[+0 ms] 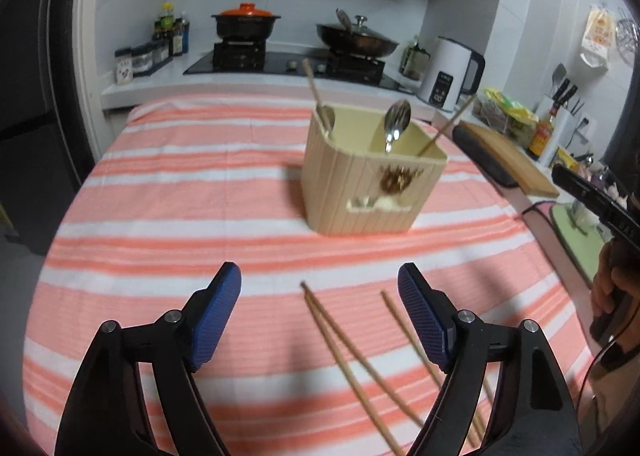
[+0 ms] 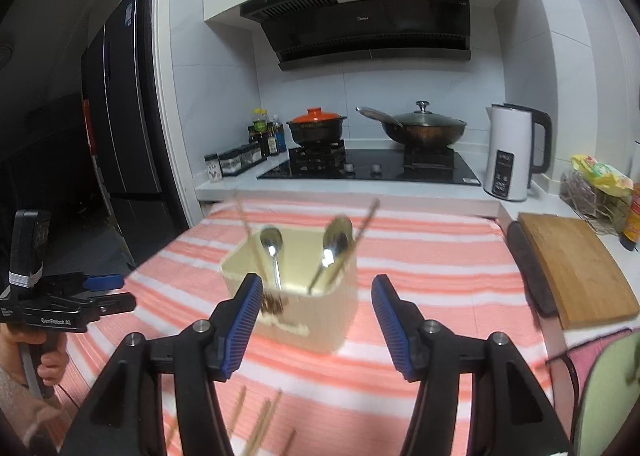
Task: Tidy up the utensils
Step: 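Move both open grippers back toward the remaining chopsticks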
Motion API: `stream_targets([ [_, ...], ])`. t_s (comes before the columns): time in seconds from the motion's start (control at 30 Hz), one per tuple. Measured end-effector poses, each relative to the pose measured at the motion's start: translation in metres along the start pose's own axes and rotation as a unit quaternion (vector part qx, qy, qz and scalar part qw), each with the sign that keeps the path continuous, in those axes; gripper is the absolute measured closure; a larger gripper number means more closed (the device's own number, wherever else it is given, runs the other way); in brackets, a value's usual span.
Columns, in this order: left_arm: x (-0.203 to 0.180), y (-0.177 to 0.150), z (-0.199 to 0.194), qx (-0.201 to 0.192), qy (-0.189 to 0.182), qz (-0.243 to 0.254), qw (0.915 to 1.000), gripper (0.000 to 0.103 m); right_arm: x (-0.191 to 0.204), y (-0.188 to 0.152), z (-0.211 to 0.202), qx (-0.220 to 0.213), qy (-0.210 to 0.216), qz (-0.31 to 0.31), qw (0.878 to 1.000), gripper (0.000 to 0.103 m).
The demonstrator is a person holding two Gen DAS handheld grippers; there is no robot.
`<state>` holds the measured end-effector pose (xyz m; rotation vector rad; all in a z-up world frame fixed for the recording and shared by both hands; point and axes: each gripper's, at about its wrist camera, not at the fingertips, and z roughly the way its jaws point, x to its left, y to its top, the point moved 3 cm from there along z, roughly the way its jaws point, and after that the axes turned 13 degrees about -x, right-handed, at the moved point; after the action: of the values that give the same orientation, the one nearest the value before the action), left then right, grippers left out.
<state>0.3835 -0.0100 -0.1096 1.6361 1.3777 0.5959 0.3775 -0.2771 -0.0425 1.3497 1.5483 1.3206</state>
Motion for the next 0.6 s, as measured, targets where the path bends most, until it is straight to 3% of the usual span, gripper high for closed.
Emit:
stream_targets([
  [0.13, 0.011, -0.054, -0.008, 0.03, 0.023, -0.03, 0.9988, 0.021, -0.012, -0.056, -0.022, 0.043, -0.026, -0.01, 0.999, 0.044],
  [0.27, 0.017, -0.089, -0.017, 0.041, 0.037, -0.057, 0.9969, 0.021, -0.022, -0.112, -0.042, 0.096, -0.059, -0.023, 0.993, 0.044],
  [0.47, 0.014, -0.124, -0.038, 0.046, 0.042, -0.072, 0.9955, 0.021, -0.008, -0.154, -0.079, 0.115, -0.058, -0.023, 0.991, 0.044],
  [0.6, 0.003, -0.137, -0.053, 0.042, 0.038, -0.07, 0.9959, 0.021, 0.003, -0.164, -0.101, 0.111, -0.051, -0.01, 0.992, 0.044],
])
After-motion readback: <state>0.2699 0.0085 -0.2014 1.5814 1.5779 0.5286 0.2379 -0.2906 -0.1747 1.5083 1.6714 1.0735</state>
